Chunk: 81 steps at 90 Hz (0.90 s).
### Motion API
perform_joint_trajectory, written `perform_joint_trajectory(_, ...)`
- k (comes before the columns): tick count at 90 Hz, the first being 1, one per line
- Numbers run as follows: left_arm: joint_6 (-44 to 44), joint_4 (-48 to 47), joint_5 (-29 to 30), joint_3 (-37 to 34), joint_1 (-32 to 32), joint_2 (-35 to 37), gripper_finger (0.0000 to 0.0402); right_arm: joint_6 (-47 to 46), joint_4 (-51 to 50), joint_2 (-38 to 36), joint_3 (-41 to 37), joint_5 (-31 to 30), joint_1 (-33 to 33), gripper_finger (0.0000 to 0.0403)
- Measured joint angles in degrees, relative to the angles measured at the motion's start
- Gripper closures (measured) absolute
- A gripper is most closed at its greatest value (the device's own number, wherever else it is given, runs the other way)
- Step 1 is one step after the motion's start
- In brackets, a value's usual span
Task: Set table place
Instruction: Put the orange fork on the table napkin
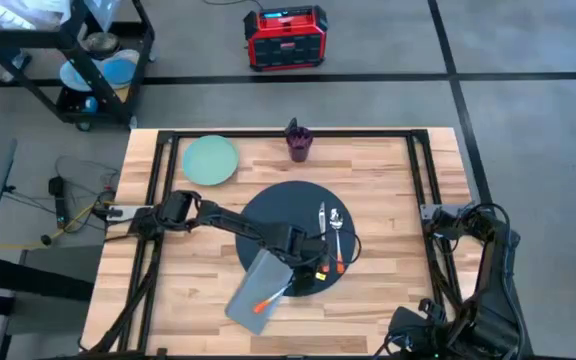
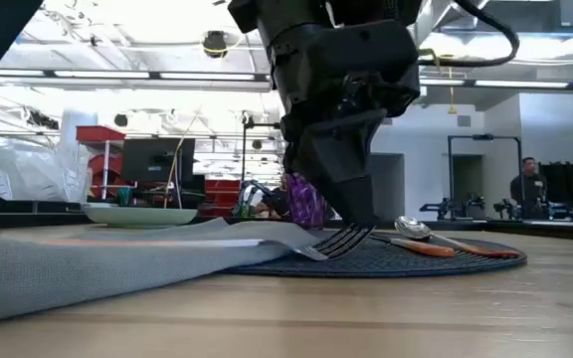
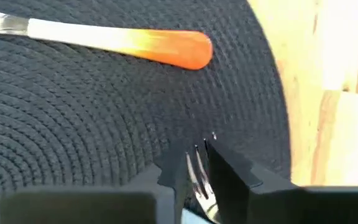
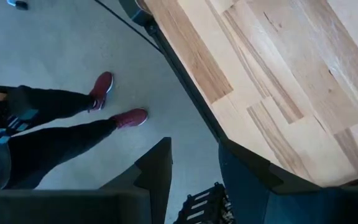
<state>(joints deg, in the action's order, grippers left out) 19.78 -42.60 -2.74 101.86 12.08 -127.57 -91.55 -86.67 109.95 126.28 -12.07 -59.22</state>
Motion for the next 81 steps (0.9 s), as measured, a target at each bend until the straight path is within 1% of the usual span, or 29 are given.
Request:
perform_joint_trajectory(8, -0.58, 0.13, -0.04, 0.0, 0.04, 0.0, 0.0397, 0.02, -0.06, 0.01, 0.0, 0.01, 0.0, 0.0284)
perform_joint_trajectory(29, 0.75, -0.16, -0.26, 0.0, 0.07, -0.02, 0.0401, 0.52, -0.38, 0.01, 0.0, 0.01, 0.0, 0.0284)
perform_joint_trajectory(48, 3.75, -2.45, -4.75, 0.0, 0.58, -0.02, 0.0401, 0.52, -0.48, 0.02, 0.0, 0.01, -0.04, 0.0284)
perform_joint_trajectory(60, 4.86, -3.75, -4.97, 0.12, 1.49, 1.21, 0.0402, 0.52, -0.97, 0.0, 0.0, 0.01, -0.04, 0.0284)
perform_joint_trajectory(66, 4.84, -5.31, -5.01, 1.55, 1.76, 1.88, 0.0401, 0.52, -1.45, 0.01, 0.0, 0.01, -0.02, 0.0284)
perform_joint_trajectory(81, 0.34, -14.11, -4.46, 5.38, 1.85, 1.99, 0.0401, 0.52, -1.64, 0.0, 0.0, 0.01, -0.02, 0.0284)
